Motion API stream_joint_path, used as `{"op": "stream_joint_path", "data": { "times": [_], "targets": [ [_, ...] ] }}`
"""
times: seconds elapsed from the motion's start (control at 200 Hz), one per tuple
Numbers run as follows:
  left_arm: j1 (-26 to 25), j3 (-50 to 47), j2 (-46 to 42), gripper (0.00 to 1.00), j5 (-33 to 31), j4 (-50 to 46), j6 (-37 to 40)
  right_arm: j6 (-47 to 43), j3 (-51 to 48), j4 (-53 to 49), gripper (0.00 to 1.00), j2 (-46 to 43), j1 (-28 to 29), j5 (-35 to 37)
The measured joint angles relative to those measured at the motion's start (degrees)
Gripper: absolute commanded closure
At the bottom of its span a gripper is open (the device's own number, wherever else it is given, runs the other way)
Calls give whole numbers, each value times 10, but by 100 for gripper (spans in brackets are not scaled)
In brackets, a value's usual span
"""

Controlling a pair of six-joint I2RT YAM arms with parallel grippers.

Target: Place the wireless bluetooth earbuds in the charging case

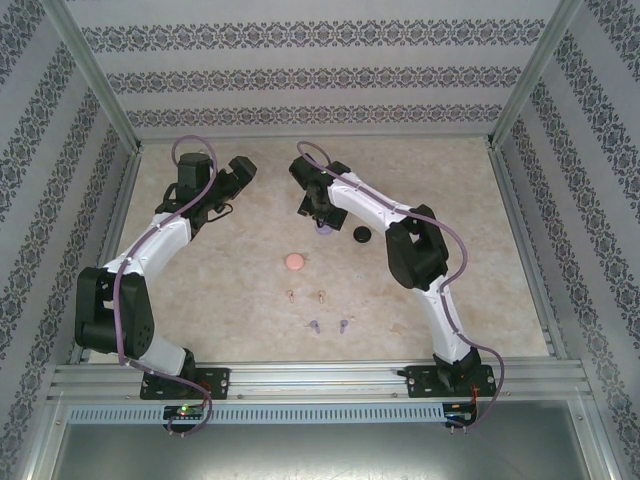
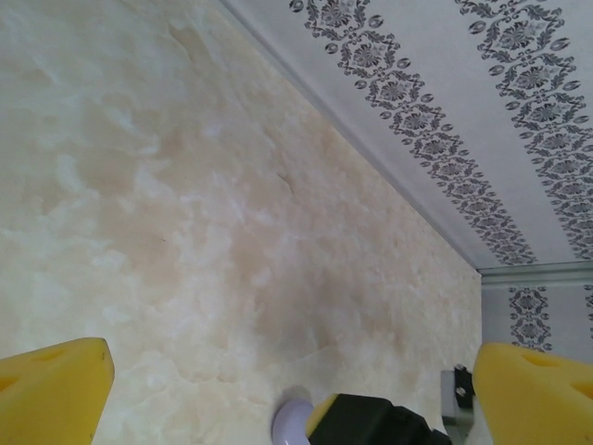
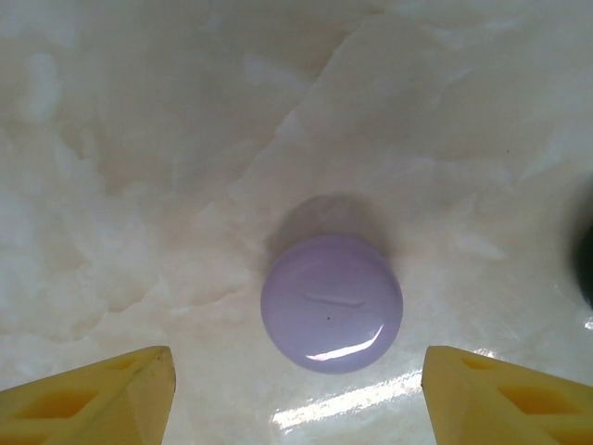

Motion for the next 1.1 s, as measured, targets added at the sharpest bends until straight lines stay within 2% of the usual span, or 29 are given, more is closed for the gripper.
{"op": "stream_joint_path", "data": {
  "times": [0.679, 1.099],
  "targets": [
    [2, 0, 19, 1, 28, 10, 3, 18, 9, 3, 33, 58, -12, -16],
    [3, 1, 28, 1, 39, 10, 5, 15, 38, -1, 44, 73, -15, -22]
  ]
}}
